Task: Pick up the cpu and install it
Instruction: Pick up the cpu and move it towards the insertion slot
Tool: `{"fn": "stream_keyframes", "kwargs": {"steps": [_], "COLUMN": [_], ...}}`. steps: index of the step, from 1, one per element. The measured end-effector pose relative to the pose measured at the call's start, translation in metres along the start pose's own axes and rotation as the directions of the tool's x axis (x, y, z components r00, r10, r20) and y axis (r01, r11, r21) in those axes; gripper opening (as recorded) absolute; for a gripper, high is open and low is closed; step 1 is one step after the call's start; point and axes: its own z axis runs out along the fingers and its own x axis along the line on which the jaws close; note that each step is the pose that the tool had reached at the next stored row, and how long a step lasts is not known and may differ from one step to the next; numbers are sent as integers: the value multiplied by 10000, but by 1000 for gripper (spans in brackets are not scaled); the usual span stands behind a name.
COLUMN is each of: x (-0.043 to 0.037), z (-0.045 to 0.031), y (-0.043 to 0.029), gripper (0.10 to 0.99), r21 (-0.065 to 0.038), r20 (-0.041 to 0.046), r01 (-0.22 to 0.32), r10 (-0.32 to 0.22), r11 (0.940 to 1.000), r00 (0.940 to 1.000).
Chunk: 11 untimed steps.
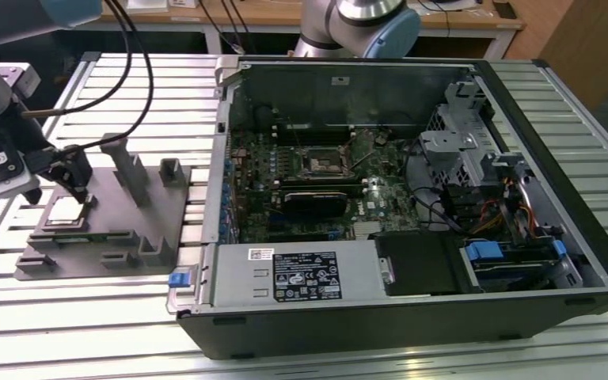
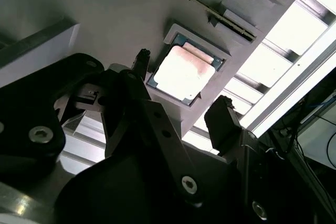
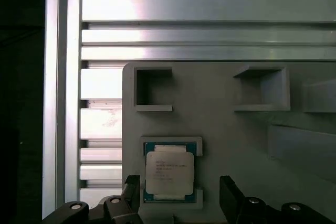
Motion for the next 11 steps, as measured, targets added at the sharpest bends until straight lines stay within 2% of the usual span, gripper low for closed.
{"fn": "stream_keyframes", "kwargs": {"steps": [11], "x": [38], "z": [145], "y": [-7], "gripper": [706], "r21": [-13], "r20": [1], "r01": [-1], "r10": [1], "r11": [10000], "r00": [10000]}}
